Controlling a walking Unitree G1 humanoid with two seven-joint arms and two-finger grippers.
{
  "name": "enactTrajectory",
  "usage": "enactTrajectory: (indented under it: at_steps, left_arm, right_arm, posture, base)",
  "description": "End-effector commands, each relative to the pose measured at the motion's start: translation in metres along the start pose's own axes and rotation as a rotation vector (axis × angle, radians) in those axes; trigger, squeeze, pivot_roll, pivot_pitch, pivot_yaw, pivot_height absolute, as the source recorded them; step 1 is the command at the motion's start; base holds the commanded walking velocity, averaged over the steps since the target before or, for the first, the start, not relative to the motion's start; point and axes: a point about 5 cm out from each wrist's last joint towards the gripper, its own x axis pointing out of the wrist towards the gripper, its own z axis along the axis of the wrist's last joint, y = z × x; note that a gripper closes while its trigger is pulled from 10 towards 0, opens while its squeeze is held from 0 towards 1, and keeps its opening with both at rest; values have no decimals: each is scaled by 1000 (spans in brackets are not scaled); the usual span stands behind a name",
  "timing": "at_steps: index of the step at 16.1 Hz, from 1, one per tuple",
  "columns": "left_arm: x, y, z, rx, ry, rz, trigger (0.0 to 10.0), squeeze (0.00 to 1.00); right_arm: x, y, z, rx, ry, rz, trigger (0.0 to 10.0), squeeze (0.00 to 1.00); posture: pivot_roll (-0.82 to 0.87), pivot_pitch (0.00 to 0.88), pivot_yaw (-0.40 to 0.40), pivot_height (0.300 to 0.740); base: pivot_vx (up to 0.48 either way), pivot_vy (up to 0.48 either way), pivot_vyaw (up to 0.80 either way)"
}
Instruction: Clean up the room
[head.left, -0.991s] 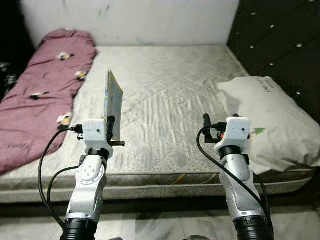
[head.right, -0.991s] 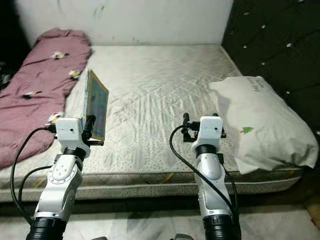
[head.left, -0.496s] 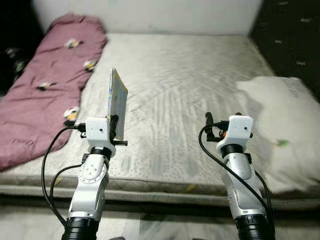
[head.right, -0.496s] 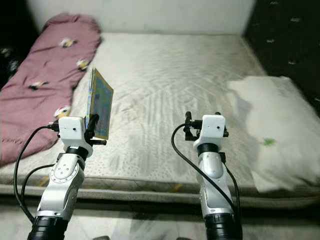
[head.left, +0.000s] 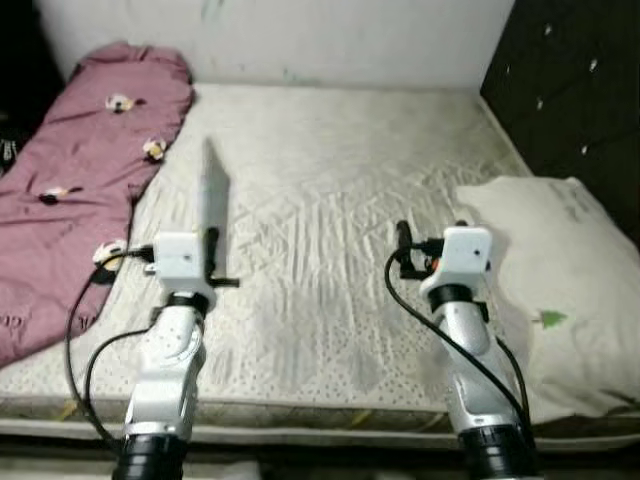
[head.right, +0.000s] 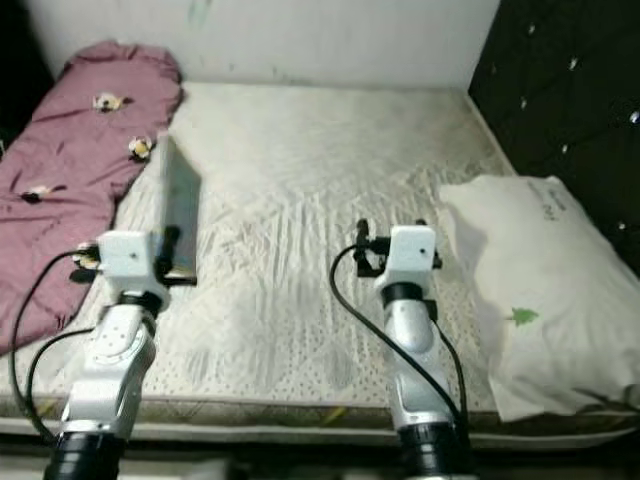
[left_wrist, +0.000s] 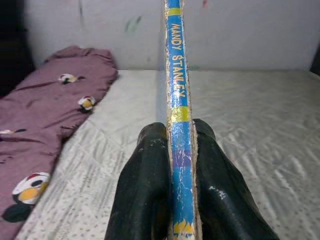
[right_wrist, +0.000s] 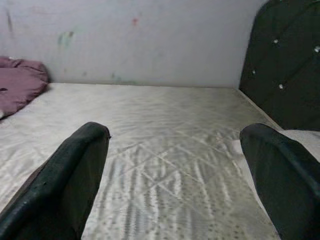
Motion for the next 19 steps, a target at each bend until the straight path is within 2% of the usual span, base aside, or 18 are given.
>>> enactTrajectory:
  at_steps: [1,3,6,19]
  left_arm:
    - [3,-8,9,-1,-35,-20,10000,0]
    - [3,-9,9,8,-36,-29,10000,0]
    - [3,-10,9,9,-36,-34,10000,0]
    - [2,-11,8,3,-35,-40,10000,0]
  right_arm:
    - [-1,-10,-3,7,20,-41,10000,0]
    - [-1,-11,-3,6,18,-40,10000,0]
    - [-1,-10,-3,2,17,-38,10000,0]
    - [0,-10,-4,-8,22,-28,10000,0]
  posture:
    - [-27,0,13,740]
    - [-27,0,13,740]
    - [-28,0,13,740]
    - [-25,0,7,740]
  base:
    - [0,0,-800]
    - [0,0,-628]
    - [0,-81,0]
    - [0,-411,0]
